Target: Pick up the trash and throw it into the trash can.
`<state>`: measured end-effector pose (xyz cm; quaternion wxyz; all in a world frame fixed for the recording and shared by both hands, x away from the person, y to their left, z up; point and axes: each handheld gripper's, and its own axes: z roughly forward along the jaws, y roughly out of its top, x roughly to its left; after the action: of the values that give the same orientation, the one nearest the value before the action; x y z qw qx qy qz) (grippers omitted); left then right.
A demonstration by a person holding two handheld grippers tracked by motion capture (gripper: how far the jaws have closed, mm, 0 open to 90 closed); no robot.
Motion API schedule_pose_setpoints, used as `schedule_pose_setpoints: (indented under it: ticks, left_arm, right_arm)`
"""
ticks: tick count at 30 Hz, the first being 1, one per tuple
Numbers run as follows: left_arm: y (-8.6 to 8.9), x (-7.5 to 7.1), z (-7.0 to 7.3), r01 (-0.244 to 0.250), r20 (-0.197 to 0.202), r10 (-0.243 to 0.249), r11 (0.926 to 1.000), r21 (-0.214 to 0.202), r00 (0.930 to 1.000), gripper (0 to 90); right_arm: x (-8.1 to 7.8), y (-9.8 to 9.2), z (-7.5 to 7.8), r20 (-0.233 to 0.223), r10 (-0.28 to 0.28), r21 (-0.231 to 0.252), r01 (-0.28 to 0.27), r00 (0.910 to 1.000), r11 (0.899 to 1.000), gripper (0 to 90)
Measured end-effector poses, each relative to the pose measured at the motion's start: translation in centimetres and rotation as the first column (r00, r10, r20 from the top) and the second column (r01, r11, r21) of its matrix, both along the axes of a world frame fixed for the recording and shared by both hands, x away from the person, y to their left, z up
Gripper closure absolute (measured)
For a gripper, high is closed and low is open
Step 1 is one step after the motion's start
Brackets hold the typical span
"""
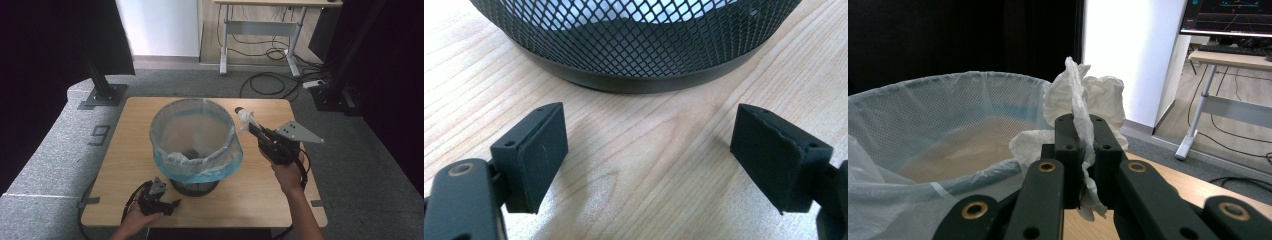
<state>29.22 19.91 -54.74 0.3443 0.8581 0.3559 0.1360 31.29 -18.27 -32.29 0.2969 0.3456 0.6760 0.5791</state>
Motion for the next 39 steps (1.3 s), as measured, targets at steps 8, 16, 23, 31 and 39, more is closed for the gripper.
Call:
schedule_pose_setpoints:
  ticks: [8, 16, 23, 31, 39]
  left_arm:
    - [0.0, 0.0, 0.0, 0.0, 0.0, 0.0, 1.0, 0.0, 1.0, 15.2]
    - [0.0, 0.0, 0.0, 0.0, 0.0, 0.0, 1.0, 0.0, 1.0, 15.1]
    - [0.0, 0.0, 0.0, 0.0, 0.0, 0.0, 1.0, 0.0, 1.0, 15.2]
    - [0.0, 0.0, 0.0, 0.0, 0.0, 0.0, 1.0, 0.0, 1.0, 15.2]
    - [0.0, 0.0, 0.0, 0.0, 0.0, 0.0, 1.0, 0.0, 1.0, 15.2]
  right_arm:
    - [0.2, 0.8, 0.4, 0.007, 0.014, 0.01, -0.014, 0.9999, 1.0, 84.9]
    - [0.3, 1.4, 0.4, 0.005, 0.028, 0.005, -0.028, 0.9996, 1.0, 84.9]
    - [0.4, 2.0, 0.7, 0.013, 0.039, 0.004, -0.039, 0.9992, 0.999, 84.9]
    - [0.5, 3.0, 0.9, 0.015, 0.062, 0.001, -0.062, 0.9979, 0.998, 84.6]
    - [1.1, 4.8, 1.1, 0.013, 0.096, -0.017, -0.096, 0.9953, 0.995, 83.9]
